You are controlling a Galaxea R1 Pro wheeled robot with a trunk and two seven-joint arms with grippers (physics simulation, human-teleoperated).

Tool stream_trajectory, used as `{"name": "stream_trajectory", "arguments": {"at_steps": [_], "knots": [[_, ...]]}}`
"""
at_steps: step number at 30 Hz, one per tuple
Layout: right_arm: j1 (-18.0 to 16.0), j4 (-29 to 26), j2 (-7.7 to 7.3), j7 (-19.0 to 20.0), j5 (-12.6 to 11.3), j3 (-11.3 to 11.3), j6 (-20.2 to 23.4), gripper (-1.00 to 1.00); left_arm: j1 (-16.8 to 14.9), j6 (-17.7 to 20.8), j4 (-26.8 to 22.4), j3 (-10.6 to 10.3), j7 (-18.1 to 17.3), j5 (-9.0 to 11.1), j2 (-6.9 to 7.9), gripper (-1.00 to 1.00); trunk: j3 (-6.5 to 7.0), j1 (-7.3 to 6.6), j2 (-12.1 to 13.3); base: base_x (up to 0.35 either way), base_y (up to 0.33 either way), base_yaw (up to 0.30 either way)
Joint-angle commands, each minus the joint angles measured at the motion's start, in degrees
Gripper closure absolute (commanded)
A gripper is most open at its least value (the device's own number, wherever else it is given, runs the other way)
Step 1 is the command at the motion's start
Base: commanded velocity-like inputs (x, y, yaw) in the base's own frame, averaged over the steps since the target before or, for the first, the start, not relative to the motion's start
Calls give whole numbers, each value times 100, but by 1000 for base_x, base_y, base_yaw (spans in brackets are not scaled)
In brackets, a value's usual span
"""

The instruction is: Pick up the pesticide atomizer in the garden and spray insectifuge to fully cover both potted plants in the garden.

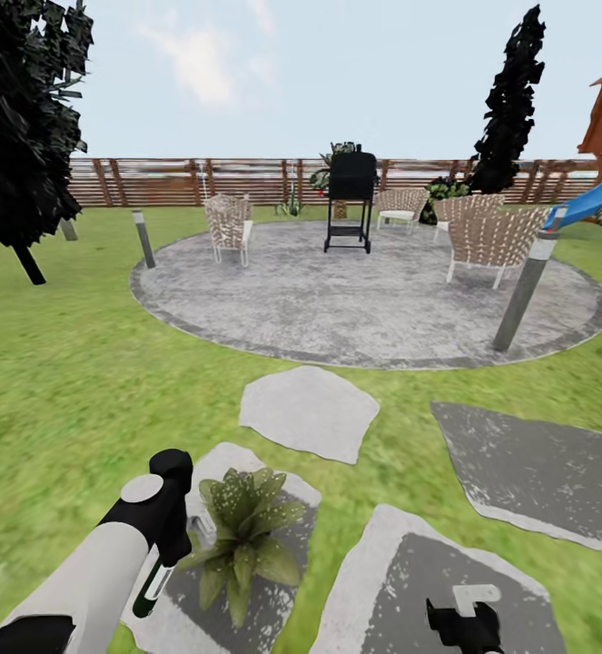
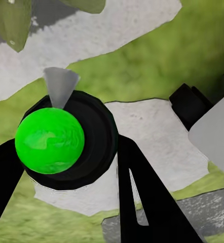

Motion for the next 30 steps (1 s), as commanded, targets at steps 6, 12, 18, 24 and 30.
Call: {"name": "stream_trajectory", "arguments": {"at_steps": [6, 12, 18, 24, 30], "knots": [[-7, 13, 9, -6, 66, -48, -32, -100, -3, 64, -6, 19, -32, -50, 3, 100, -5, -1, -2, 0, -273, 144], [-7, 15, 9, -6, 66, -48, -30, -100, -5, 64, -6, 19, -28, -50, 3, 100, -5, -1, -2, -165, -223, 274], [-7, 15, 9, -5, 66, -40, -35, -100, -12, 67, -6, 34, -18, -50, 36, 100, -5, -1, -2, -226, -135, 169], [-7, 14, 5, -6, 67, -47, -29, -100, 53, 65, 32, 62, 3, -5, 226, 100, -5, -1, -2, -12, -1, 34], [-7, 15, 9, -6, 67, -43, -29, -100, 67, 72, 64, 86, 77, 44, 297, 100, -5, -1, -2, 0, 0, 245]]}}
